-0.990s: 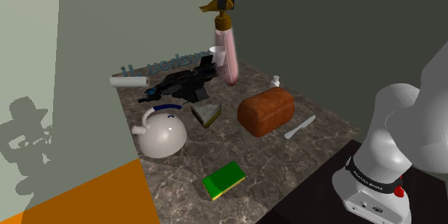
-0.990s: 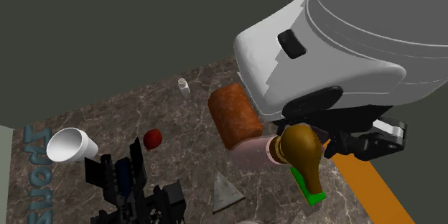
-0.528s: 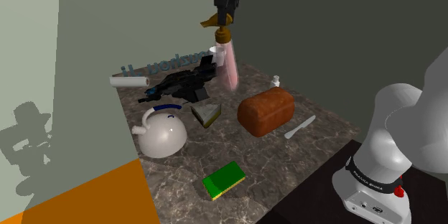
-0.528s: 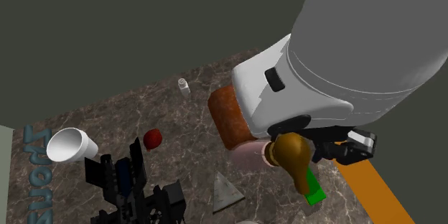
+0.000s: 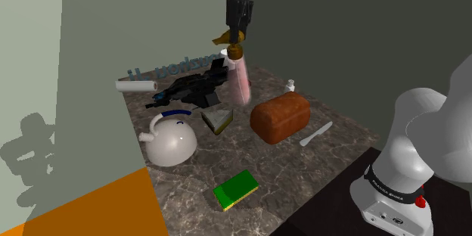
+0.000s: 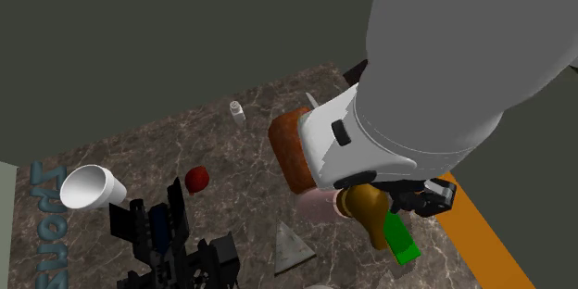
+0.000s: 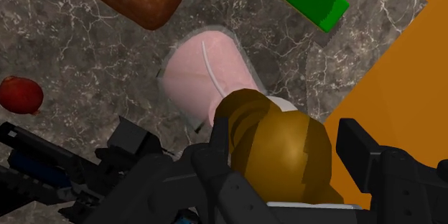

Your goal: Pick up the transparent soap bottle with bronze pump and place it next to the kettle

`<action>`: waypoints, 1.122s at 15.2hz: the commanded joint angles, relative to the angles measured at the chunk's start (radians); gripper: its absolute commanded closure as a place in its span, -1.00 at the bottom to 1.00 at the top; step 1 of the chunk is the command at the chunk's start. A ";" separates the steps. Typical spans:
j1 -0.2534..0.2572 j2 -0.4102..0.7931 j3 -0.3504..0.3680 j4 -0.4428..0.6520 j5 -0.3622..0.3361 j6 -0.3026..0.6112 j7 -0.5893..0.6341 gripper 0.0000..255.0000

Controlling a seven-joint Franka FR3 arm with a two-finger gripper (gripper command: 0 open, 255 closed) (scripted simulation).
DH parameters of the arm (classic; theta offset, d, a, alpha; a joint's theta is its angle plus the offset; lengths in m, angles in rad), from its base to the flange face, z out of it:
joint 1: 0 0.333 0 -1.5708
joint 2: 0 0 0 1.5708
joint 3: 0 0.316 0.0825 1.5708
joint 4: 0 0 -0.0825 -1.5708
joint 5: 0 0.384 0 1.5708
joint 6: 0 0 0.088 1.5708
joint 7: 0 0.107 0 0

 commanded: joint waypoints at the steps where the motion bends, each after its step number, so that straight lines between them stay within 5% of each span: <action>1: 0.000 -0.005 0.001 -0.032 -0.001 0.028 -0.003 1.00; 17: -0.001 -0.020 0.002 -0.263 0.002 0.243 -0.031 1.00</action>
